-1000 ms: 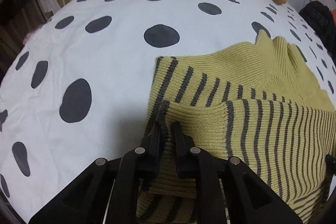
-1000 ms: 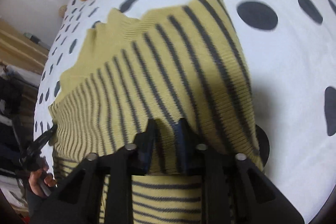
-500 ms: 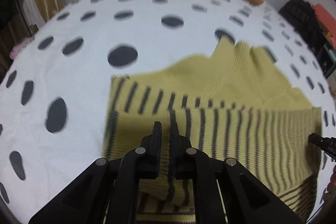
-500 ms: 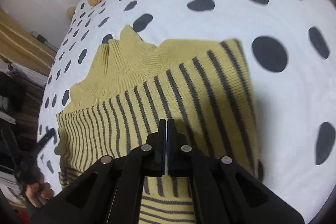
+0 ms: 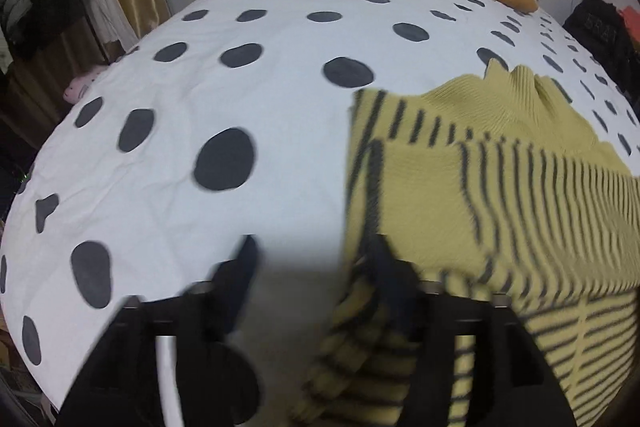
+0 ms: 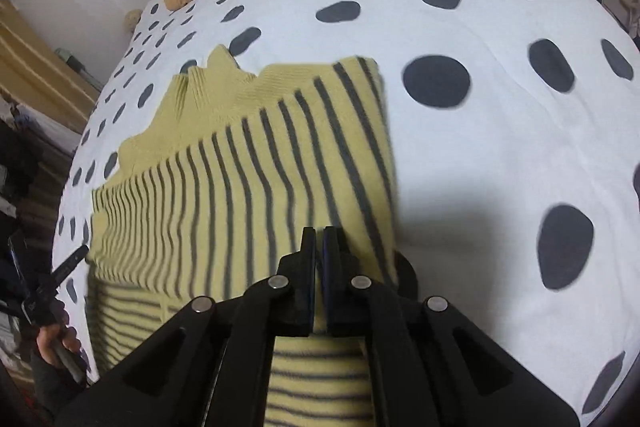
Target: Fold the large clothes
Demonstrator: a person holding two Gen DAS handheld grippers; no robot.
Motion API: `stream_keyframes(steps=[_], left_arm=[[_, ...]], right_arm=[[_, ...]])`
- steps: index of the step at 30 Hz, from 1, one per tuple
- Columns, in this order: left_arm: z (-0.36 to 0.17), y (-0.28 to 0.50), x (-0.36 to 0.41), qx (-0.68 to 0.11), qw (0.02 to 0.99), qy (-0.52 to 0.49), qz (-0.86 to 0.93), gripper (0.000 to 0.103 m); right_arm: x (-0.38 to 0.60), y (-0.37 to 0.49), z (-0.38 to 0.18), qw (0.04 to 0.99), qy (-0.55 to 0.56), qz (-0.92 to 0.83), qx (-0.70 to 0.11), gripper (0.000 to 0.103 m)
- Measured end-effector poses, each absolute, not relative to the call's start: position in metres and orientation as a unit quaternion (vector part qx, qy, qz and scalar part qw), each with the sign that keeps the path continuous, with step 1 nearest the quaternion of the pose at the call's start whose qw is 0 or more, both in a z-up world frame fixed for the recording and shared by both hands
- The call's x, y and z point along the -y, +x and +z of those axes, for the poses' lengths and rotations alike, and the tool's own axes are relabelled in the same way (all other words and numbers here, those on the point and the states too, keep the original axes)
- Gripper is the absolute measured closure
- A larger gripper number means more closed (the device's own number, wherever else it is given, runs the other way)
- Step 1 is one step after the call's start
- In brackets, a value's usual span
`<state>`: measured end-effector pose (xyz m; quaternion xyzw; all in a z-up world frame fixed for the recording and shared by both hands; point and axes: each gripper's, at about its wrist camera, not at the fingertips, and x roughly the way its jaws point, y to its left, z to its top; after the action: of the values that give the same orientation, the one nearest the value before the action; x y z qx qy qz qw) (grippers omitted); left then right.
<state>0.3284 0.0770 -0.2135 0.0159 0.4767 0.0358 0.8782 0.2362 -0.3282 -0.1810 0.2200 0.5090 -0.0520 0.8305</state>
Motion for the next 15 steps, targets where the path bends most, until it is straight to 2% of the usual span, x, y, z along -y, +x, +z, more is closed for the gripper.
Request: stream_keyframes(steps=[5,7,9,11,15], left_arm=[[-0.233,0.292,-0.103,-0.502,0.865,0.007,0.002,0.030],[-0.236,0.274,-0.114,-0.510,0.860,-0.018,-0.013,0.027],[-0.239,0.262,-0.120,-0.518,0.854,-0.034,-0.029,0.022],[-0.244,0.251,-0.118,-0.525,0.850,-0.029,-0.037,0.022],[-0.250,0.236,-0.103,-0.523,0.851,0.005,-0.041,0.023]], right_arm=[[0.339,0.208,-0.194,0.822,0.214,-0.035,-0.527,0.098],[0.347,0.196,-0.194,0.817,0.216,-0.043,-0.532,0.080],[0.351,0.184,-0.191,0.816,0.203,-0.068,-0.536,0.029],[0.354,0.170,-0.188,0.828,0.197,-0.073,-0.521,0.026],[0.346,0.161,-0.206,0.804,0.220,-0.026,-0.551,0.029]])
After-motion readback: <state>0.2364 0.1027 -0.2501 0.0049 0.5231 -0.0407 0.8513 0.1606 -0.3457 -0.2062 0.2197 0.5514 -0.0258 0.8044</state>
